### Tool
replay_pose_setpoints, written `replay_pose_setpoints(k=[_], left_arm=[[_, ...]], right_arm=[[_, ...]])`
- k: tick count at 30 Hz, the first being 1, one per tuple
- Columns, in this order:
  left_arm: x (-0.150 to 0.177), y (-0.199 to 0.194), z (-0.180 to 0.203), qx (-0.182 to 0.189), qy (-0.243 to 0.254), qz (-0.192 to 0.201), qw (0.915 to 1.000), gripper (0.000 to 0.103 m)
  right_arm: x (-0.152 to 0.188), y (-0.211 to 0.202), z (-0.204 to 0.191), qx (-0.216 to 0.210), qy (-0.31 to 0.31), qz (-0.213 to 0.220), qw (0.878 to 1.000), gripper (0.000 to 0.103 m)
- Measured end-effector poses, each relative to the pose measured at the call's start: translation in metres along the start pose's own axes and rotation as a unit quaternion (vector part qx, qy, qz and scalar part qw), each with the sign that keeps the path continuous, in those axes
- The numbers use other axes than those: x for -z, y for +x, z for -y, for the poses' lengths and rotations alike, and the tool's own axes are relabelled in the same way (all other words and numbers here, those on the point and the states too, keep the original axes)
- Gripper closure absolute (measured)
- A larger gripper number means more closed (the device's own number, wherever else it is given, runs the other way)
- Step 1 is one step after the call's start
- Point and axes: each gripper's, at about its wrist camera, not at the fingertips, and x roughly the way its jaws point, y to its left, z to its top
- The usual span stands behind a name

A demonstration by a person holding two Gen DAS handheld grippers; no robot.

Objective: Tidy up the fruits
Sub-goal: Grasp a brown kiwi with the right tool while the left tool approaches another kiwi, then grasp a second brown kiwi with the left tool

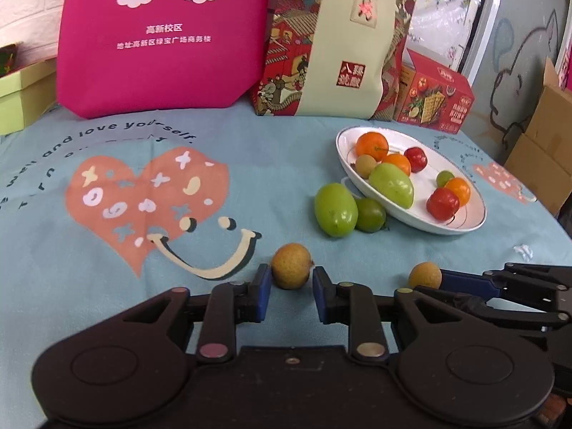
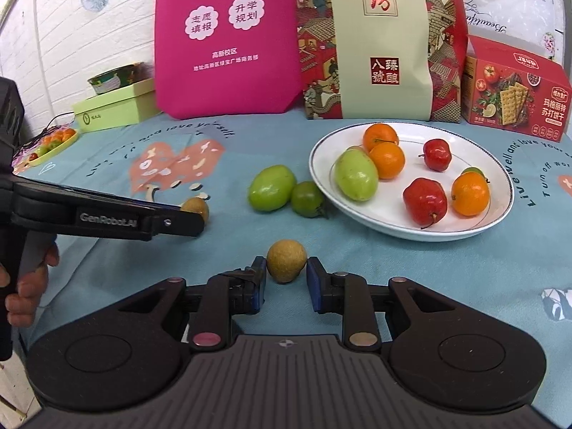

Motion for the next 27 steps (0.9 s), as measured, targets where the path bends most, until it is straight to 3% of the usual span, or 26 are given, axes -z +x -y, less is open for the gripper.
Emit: replay_pose_setpoints(k=[16, 22, 27], left_arm=[[-0.011, 0.022, 0.003, 0.008, 0.003, 0.007, 0.9999, 0.000], [-0.010, 0.018, 0.003, -0.009, -0.003, 0.009, 0.9999, 0.000], [-0.024, 0.001, 0.020, 0.020, -0.003, 0.034, 0.9992, 0.000]], right_arm=[[-0.005, 0.010, 0.001, -0.005, -0.005, 0.004, 1.000, 0.059], [-0.004, 0.012, 0.004, -0.010, 0.000, 0.004, 1.000, 0.059], [-0.010, -0.001, 0.015, 0.002, 0.007, 0.032, 0.999, 0.059]])
